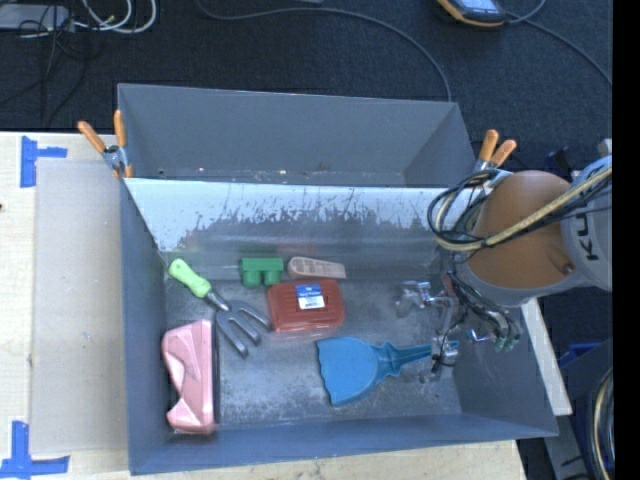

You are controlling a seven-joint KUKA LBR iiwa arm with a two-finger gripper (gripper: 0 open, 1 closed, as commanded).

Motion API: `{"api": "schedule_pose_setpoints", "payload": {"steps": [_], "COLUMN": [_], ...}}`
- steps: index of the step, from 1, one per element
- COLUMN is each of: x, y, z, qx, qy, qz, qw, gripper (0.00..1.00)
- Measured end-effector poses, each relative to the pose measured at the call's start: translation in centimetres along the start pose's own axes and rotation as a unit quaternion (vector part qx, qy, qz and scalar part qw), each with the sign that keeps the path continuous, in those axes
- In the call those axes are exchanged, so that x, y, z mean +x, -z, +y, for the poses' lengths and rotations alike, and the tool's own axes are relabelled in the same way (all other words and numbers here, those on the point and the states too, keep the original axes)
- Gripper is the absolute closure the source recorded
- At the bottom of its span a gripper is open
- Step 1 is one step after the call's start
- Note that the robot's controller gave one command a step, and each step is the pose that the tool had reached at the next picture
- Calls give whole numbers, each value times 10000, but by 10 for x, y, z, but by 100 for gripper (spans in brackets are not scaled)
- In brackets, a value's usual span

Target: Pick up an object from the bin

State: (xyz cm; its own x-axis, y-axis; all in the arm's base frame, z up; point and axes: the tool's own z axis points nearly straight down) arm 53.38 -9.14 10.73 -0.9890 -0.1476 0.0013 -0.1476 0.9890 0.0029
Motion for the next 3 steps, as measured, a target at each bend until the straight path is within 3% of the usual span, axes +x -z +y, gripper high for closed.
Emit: {"api": "schedule_pose_setpoints", "payload": {"steps": [1,2,3], "x": [2,6,6], "y": [-45,-38,-38], "z": [-28,71,71], "qx": [-16,-9,-8], "qy": [-261,565,565], "qz": [49,16,16], "qw": [9996,9984,9984], "gripper": [0,100,100]}}
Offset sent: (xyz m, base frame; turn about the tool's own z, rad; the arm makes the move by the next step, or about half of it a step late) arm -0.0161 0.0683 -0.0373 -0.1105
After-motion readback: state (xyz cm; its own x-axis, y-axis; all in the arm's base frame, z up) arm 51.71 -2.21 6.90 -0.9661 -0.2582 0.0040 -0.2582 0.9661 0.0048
